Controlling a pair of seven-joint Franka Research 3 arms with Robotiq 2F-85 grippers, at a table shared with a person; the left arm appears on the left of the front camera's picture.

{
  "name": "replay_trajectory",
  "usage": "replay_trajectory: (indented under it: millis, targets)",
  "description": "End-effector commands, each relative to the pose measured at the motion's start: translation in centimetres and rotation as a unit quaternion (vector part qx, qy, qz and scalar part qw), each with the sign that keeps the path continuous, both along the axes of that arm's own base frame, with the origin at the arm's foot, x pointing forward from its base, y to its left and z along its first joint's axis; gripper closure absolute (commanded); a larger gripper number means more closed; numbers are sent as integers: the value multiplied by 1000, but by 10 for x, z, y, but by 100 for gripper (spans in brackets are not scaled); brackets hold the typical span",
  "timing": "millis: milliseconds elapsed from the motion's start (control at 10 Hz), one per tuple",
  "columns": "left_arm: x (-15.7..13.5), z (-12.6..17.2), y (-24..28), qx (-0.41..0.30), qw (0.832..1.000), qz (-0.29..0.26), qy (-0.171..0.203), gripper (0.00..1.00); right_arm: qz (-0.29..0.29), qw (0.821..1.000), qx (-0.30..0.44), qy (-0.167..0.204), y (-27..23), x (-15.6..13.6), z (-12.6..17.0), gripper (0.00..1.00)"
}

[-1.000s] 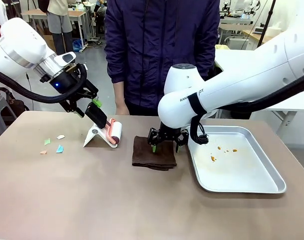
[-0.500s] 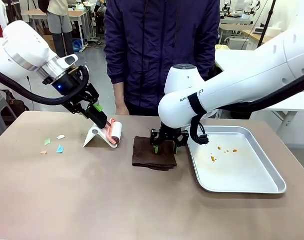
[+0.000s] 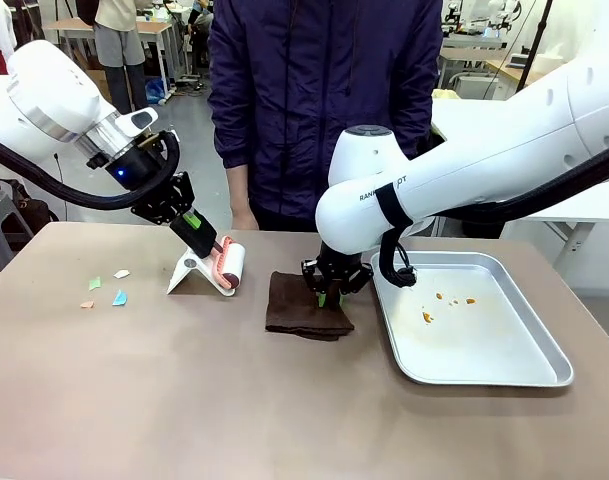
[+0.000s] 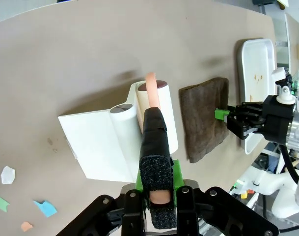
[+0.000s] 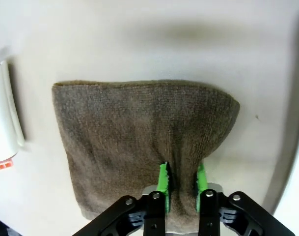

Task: Clean the surface of the table.
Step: Hold the Lint Roller with your left hand and the towel with your right hand.

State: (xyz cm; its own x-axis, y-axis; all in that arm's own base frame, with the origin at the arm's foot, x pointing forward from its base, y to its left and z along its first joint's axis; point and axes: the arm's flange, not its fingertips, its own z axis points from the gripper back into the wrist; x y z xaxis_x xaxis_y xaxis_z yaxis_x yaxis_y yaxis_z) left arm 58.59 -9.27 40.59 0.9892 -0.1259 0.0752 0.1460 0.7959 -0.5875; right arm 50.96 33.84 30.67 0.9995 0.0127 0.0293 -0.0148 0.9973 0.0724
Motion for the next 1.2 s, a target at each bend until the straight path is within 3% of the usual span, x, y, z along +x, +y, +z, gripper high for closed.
replay_trajectory:
  millis: [0,400,700,900,1100]
  targets:
    - [-3,3,-3,2,1000,6,-8,100,-15,1000,2,5,4,0,-9,100]
    - [-7,4,-3,-1,1000,5,-12,100,-15,1000,18,6,2,-1,-11,100]
    - [-19,13,-1,-51,999,-9,3,100,-24,993,117,14,-19,-8,4,100]
    - [-23,15,2,-95,995,-25,31,100,-41,969,244,13,-43,-17,19,100]
    - [-22,17,9,-120,991,-27,51,100,-19,943,332,-7,-62,-35,33,100]
